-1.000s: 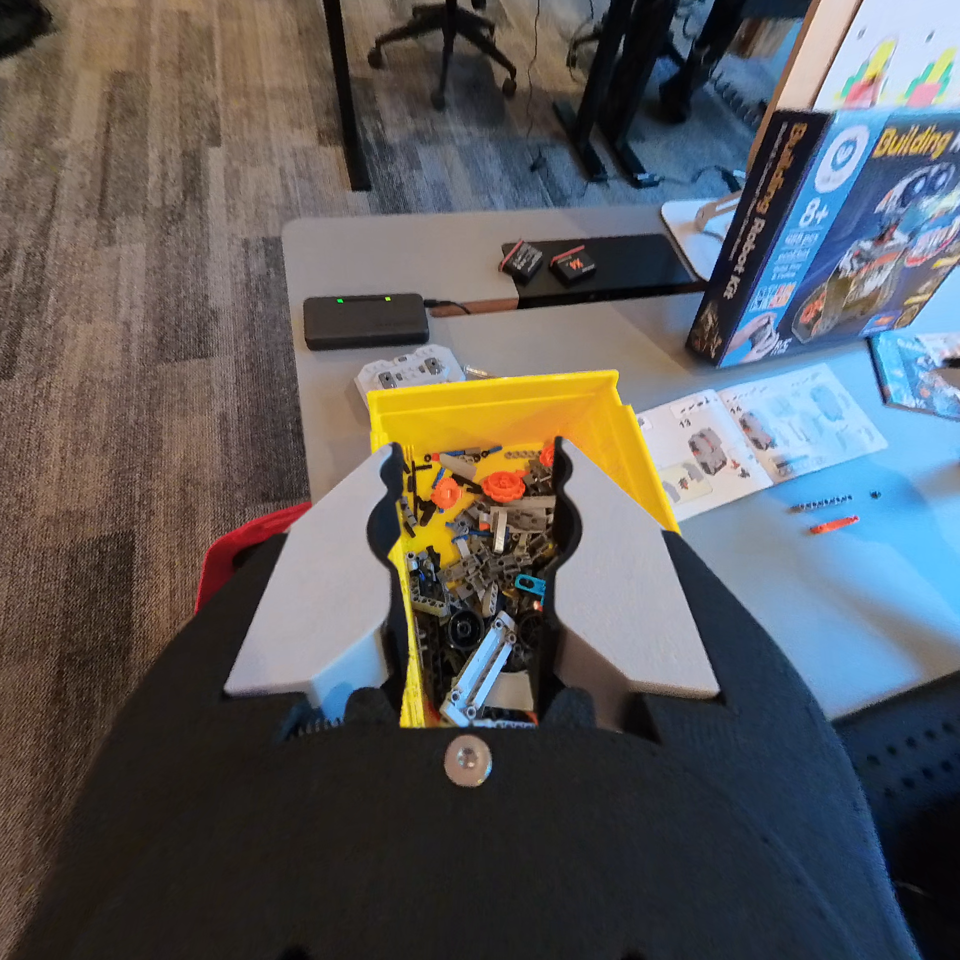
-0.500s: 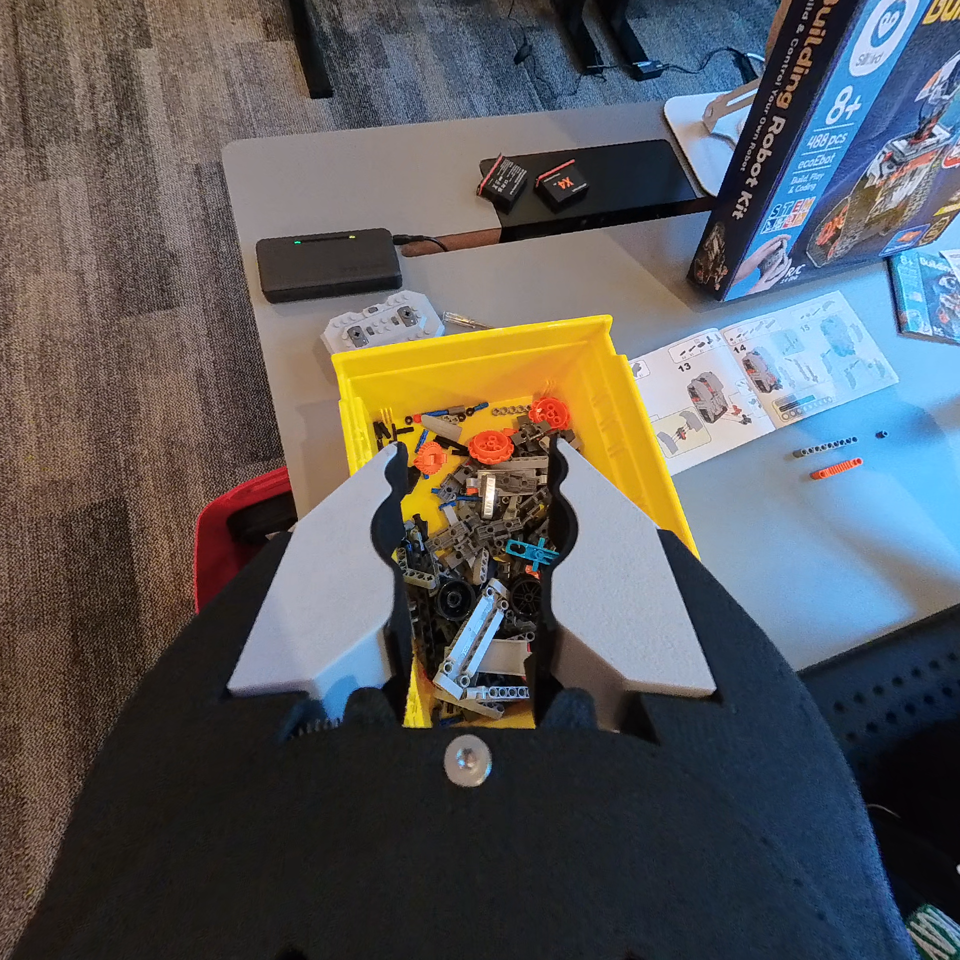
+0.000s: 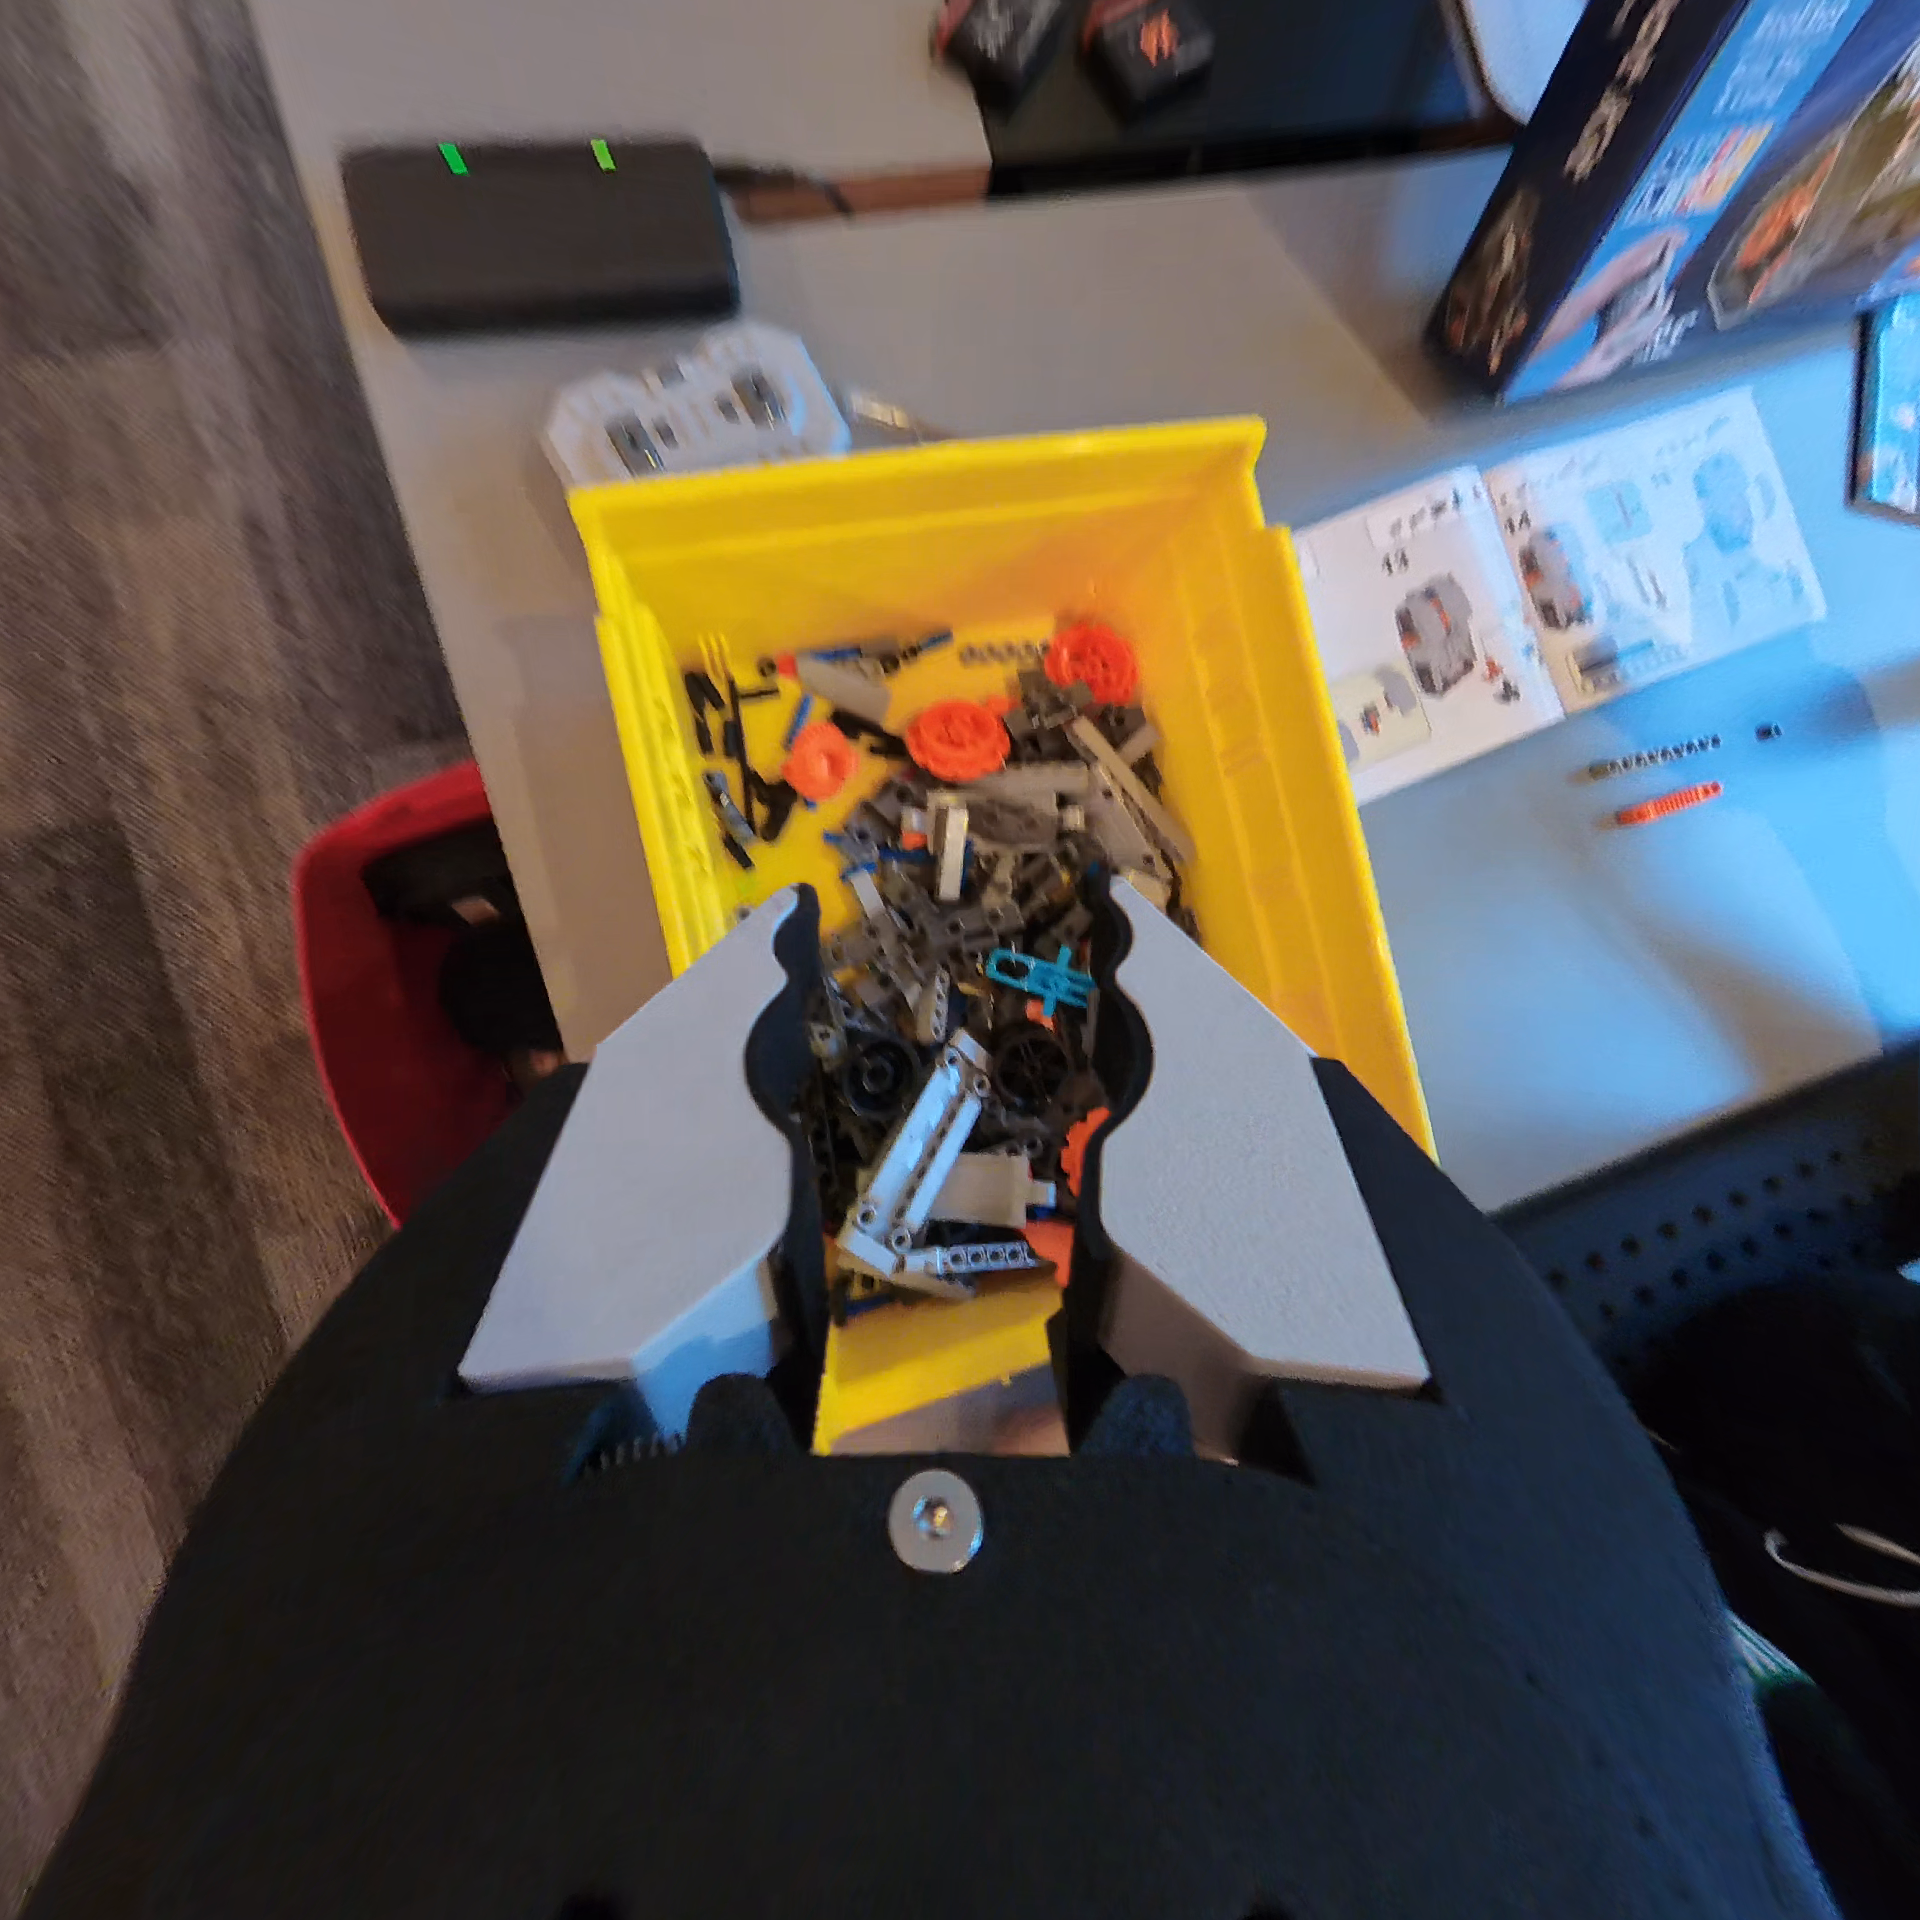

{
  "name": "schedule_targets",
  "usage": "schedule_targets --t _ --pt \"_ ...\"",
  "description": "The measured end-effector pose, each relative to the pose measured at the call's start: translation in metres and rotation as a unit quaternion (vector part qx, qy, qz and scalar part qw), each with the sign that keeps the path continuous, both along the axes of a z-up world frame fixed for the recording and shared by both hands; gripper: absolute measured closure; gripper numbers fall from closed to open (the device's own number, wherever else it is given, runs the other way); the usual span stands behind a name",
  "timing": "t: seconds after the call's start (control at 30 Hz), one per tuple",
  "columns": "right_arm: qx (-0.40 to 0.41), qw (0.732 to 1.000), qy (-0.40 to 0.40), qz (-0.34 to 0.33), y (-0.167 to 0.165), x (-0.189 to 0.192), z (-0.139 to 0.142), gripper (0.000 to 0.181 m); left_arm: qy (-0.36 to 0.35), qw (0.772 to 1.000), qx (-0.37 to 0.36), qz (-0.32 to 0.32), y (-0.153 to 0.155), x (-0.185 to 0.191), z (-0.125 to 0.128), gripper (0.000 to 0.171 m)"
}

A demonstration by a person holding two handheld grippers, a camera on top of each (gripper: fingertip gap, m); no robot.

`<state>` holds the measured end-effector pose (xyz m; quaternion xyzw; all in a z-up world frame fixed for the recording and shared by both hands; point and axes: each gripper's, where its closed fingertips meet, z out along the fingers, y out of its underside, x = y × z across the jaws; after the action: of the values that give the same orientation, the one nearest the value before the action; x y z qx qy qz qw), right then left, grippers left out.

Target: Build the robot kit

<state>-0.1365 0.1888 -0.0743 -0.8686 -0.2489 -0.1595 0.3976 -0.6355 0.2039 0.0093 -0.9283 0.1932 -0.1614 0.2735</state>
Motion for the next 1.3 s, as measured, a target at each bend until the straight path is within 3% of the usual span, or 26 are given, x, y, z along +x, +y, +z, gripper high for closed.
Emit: schedule_targets --t 0.17,1.3 --pt "-0.001 1.0 -0.002 0.0 0.0 0.0 -0.001 0.175 0.009 1.0 -0.026 -0.003 -0.003 -0.001 -0.008 0.121" --pt "-0.01 1.0 -0.017 0.001 -0.001 0.003 -0.005 0.175 -0.01 1.0 -0.012 0.002 -0.002 -0.002 0.001 0.127"
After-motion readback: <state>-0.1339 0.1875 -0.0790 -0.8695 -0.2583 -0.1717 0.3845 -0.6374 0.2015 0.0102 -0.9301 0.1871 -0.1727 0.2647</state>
